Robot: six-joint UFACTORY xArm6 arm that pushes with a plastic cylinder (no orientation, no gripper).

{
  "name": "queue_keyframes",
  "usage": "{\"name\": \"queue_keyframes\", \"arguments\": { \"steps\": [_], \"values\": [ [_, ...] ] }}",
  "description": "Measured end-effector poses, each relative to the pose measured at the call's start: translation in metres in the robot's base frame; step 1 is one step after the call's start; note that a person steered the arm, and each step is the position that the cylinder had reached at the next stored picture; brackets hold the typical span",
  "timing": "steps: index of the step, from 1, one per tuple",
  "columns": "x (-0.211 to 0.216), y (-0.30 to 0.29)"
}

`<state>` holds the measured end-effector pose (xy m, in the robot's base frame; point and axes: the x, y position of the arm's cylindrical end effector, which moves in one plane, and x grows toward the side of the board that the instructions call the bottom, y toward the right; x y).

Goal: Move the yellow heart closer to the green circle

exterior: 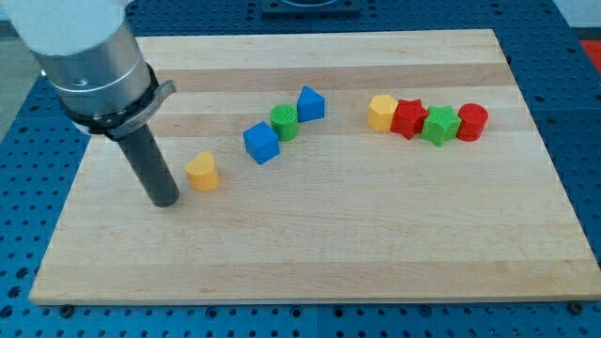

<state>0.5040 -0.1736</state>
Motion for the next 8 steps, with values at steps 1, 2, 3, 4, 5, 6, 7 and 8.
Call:
{"name": "queue_keyframes", "arguments": {
  "steps": [1, 2, 3, 4, 5, 6, 7, 8],
  "values": [
    [-0.005, 0.019],
    [-0.006, 0.023],
    [-0.016, 0.023],
    [-0.035, 0.023],
    [-0.054, 0.024],
    [-0.049, 0.025],
    [-0.023, 0.025],
    [-0.026, 0.030]
  ]
}}
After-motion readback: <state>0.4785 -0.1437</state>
